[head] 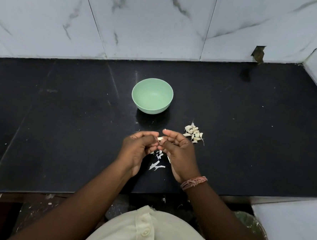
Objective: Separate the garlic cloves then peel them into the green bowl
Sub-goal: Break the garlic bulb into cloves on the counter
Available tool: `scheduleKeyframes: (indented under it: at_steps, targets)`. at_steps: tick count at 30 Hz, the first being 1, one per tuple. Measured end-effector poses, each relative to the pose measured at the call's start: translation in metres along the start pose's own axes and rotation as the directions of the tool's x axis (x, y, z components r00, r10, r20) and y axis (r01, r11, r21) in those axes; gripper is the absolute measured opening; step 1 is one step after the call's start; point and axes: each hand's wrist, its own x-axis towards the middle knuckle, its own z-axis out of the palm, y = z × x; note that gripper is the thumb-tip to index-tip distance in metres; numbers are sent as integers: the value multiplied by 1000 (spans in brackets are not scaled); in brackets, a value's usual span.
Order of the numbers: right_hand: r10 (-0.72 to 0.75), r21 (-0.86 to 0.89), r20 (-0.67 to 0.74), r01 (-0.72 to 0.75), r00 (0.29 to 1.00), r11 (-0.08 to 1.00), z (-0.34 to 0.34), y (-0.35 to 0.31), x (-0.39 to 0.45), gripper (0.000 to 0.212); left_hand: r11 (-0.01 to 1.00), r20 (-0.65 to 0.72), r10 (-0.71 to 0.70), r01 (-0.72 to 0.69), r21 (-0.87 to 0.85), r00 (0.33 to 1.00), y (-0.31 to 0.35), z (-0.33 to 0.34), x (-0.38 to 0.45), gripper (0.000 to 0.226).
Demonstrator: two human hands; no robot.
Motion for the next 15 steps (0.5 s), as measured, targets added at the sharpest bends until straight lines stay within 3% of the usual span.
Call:
scheduleKeyframes:
  at_steps: [4, 8, 15]
  targets:
    - [-42, -108, -14, 41, 999, 993, 2, 1, 0, 27, 1000, -3, 2, -2, -12, 1000, 0, 1, -1, 15]
    - [-10, -215, -31, 3, 999, 977, -2, -3, 6, 15, 991, 3, 26, -26, 128, 1000, 0, -2, 0, 14]
    - [186, 168, -36, -177, 982, 970, -24, -17, 14, 20, 981, 18, 10, -13, 191, 1000, 10, -20, 14, 22]
